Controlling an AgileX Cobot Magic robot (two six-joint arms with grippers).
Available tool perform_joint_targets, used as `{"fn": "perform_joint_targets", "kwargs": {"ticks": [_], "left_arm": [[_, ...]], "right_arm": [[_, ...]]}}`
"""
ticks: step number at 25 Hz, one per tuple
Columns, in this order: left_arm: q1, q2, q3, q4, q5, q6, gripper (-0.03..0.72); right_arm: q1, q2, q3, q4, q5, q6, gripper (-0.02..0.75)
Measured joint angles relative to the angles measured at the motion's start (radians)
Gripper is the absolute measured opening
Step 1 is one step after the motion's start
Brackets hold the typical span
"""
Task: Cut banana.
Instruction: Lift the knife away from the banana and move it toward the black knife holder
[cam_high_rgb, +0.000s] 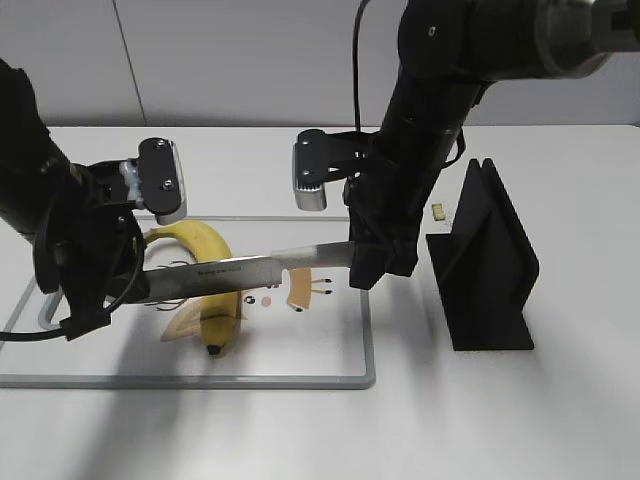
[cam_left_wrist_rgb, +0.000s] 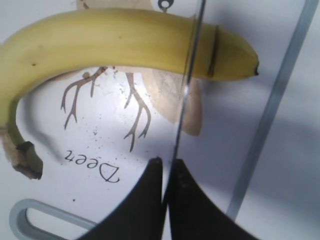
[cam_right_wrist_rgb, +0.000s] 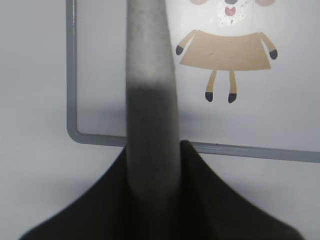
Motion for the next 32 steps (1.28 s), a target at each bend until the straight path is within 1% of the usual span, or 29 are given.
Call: {"fn": "perform_joint_targets", "kwargs": {"ticks": [19,32], "left_arm": [[0.0,0.0,0.017,-0.016,-0.039,0.005,-0.003],[0.0,0.052,0.015,-0.036,-0.065,0.009,-0.003]], "right_arm": [[0.0,0.028,0.002,-0.001,-0.019,-0.013,0.19],[-0.004,0.058,0.002,-0.004,-0.021,-0.014,0.191]]}}
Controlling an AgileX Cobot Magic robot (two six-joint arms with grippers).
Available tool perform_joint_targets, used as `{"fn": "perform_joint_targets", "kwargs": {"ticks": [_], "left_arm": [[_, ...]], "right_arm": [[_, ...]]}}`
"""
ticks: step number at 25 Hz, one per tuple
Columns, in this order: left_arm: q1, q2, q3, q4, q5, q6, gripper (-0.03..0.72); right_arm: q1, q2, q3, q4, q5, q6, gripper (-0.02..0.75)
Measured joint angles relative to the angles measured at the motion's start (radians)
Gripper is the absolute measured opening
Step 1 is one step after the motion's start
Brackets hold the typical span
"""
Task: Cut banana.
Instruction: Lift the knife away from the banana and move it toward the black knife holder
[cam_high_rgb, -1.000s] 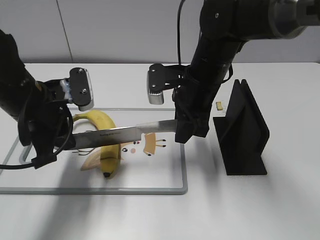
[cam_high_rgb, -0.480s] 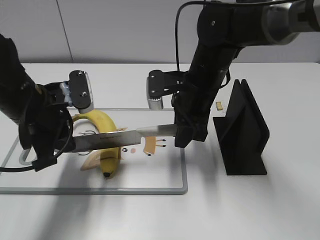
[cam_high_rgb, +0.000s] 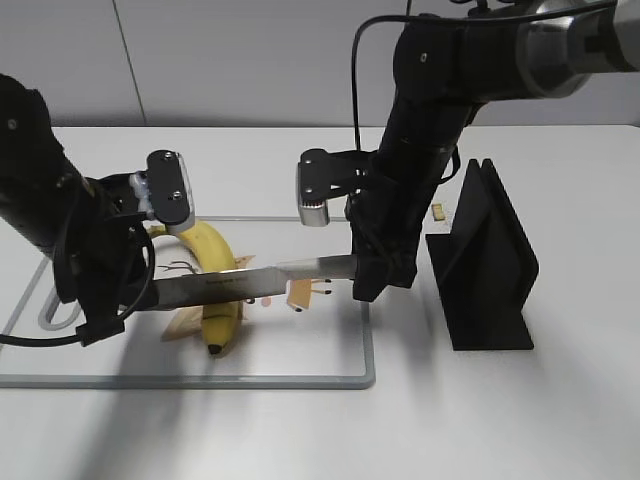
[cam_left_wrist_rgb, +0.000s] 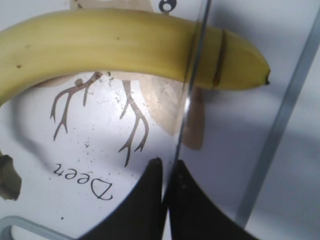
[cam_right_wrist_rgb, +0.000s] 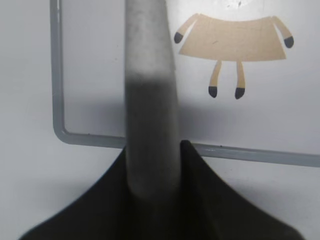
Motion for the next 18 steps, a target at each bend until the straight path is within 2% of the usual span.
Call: {"fn": "perform_joint_targets", "kwargs": {"ticks": [18], "left_arm": [[0.001,0.098,-0.014,0.001,-0.032,0.01,-0.003]], "right_arm": [[-0.007,0.088,-0.004,0.024,-0.02,-0.003,0.195]]}}
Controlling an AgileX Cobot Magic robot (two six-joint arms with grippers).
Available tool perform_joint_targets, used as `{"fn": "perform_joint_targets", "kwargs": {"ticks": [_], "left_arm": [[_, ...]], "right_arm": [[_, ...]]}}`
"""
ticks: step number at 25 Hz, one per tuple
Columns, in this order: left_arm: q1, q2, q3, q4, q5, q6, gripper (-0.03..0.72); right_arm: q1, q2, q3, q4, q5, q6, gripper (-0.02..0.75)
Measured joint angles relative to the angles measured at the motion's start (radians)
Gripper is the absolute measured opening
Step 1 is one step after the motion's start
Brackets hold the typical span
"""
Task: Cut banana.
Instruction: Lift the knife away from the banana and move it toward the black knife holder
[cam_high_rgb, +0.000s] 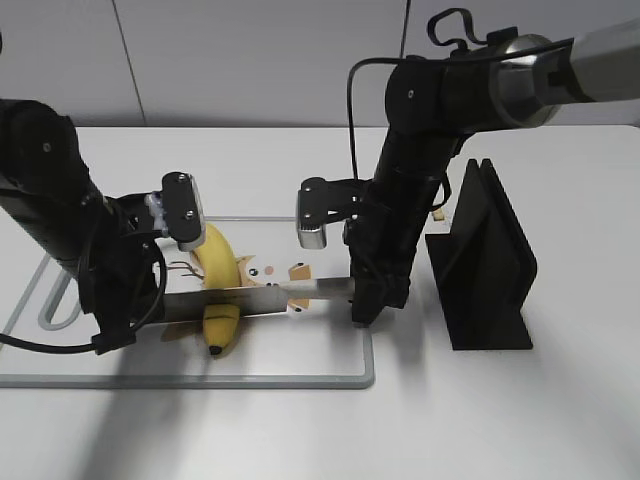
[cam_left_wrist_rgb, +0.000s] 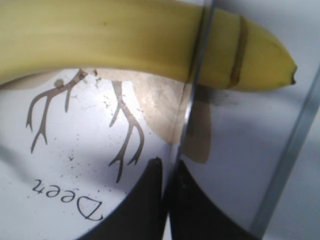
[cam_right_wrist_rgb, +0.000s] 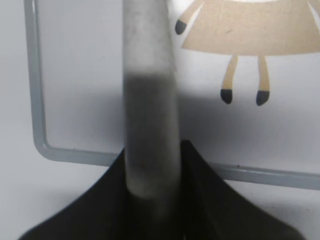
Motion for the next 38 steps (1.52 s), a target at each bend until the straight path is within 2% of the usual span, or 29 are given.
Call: {"fn": "perform_joint_targets", "kwargs": {"ticks": [9,19,33,36,38], "left_arm": [[0.001,-0.069,0.017,0.018,0.003,-0.001,-0.003],[0.002,-0.207,0.018,0.017,0.035,-0.008,-0.003],[-0.002,-0.416,0.018,0.007,0.133,-0.008,-0.003],[-0.002,-0.423,0.018,0.003,0.133,-0.014,0.05],[-0.002,-0.425,0.018,-0.003,0.12,-0.023,0.158]], "right_arm": [[0.003,-0.019,0.003,0.012,-0.011,-0.006,0.198],[0.003,-0.18,0.003,-0.019,-0.001,-0.001,0.195],[0.006,-0.324,0.003,-0.006,0.079,-0.067,0.183],[0.007,-0.327,0.003,0.002,0.098,-0.098,0.18],[0.005,-0.327,0.003,0.004,0.111,-0.109,0.179]]}}
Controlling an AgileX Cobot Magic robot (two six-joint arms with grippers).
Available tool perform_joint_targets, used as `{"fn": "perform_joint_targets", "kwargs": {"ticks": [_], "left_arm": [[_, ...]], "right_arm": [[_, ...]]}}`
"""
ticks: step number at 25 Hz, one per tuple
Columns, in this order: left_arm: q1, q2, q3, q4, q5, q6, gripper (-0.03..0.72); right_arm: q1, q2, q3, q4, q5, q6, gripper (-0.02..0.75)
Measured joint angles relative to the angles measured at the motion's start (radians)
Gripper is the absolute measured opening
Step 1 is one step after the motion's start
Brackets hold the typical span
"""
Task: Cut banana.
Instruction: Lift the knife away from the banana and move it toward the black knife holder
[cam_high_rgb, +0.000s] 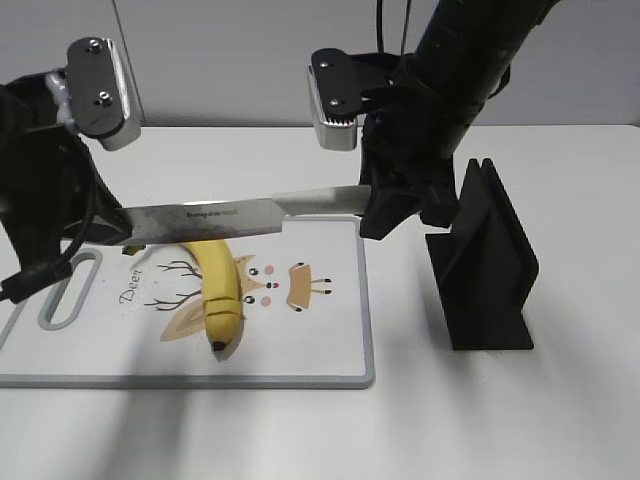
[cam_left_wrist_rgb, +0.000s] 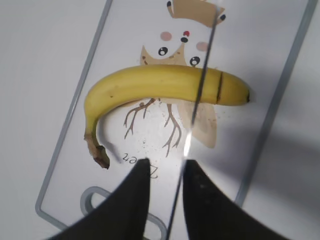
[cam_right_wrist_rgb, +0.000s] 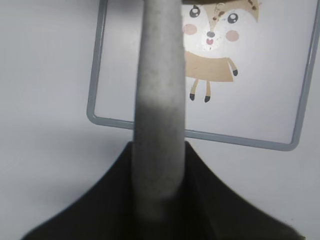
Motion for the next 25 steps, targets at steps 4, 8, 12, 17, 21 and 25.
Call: {"fn": "perform_joint_targets", "kwargs": {"ticks": [4,8,12,17,21,25], "left_arm": [[0.0,-0.009,0.0,0.009,-0.014,-0.005,0.438],[0.0,-0.02,0.0,0.034,-0.029,-0.008,0.583],[0.0,-0.059,0.0,0.049,-0.053,-0.008,0.6],[0.002,-0.137,0.0,0.057,-0.093,-0.023,0.601],[0.026,-0.191,0.0,0.048,-0.112,-0.039,0.601],[0.066,-0.244,0.001,0.044,-0.111,-0.041,0.599]], "right_arm": [[-0.001,-0.001,0.0,-0.002,0.013,-0.009,0.177],[-0.001,-0.023,0.0,-0.004,0.017,-0.014,0.177],[-0.001,-0.052,0.0,-0.007,0.017,-0.011,0.177],[-0.001,-0.09,0.0,-0.006,0.015,0.021,0.177],[-0.001,-0.119,0.0,-0.003,0.019,0.039,0.177],[-0.001,-0.138,0.0,-0.011,0.028,0.065,0.177]]}}
